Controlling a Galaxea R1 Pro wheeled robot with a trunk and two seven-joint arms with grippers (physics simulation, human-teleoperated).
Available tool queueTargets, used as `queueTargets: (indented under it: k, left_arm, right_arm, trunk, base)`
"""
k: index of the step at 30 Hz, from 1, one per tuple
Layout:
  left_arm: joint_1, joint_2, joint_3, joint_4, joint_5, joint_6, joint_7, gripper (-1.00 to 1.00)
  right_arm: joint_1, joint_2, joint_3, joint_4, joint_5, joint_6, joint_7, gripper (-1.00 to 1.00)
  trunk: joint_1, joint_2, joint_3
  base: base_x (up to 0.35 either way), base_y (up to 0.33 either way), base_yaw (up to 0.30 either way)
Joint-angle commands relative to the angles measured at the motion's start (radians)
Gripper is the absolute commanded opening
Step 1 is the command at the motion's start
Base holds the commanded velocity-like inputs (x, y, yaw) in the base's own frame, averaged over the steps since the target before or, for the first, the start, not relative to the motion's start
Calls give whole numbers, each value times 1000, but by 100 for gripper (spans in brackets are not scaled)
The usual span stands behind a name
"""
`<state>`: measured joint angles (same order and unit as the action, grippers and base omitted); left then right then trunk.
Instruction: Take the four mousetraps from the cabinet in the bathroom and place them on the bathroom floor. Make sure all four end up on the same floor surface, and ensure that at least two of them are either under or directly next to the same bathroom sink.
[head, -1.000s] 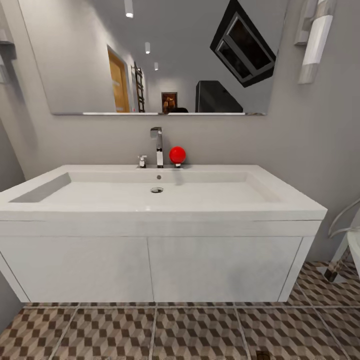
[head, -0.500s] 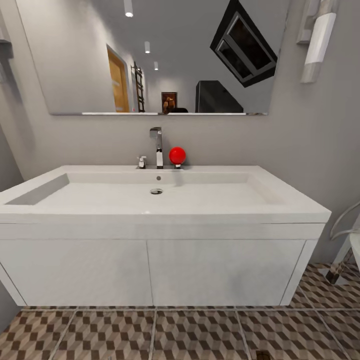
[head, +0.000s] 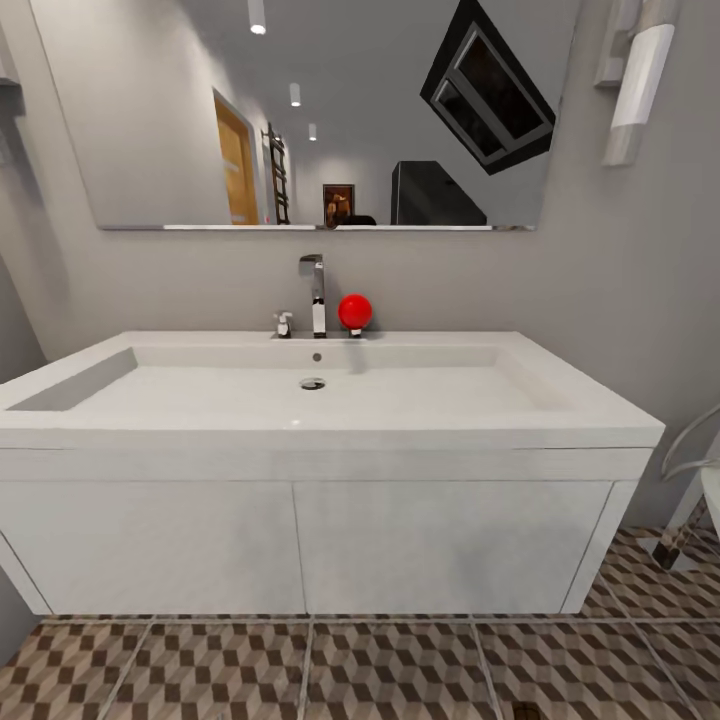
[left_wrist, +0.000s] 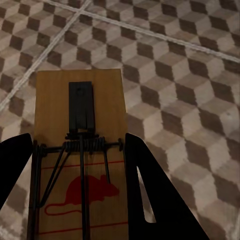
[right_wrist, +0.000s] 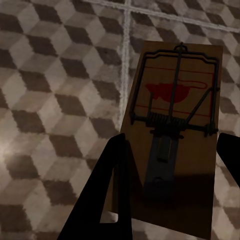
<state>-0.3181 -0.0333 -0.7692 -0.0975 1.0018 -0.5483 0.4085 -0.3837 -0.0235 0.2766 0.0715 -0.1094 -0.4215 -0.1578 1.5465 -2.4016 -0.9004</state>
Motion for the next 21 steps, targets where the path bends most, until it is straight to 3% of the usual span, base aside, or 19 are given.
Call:
queueTargets:
  k: [1, 15, 21]
  left_arm:
    - [0, 0, -8, -1, 3, -1, 8, -100]
    - [0, 1, -8, -1, 3, -1, 10, -100]
    - [0, 3, -8, -1, 3, -1, 10, -100]
  right_arm:
    - [-1, 1, 9, 4, -10, -6, 1, -100]
    - [-1, 1, 9, 4, -10, -6, 1, -100]
    - [-1, 1, 9, 4, -10, -6, 1, -100]
  trunk:
    - [0, 0, -1]
    - [53, -98, -45]
    - [56, -100, -64]
  base:
    - [0, 0, 0]
    - [0, 0, 0]
    - [0, 0, 0]
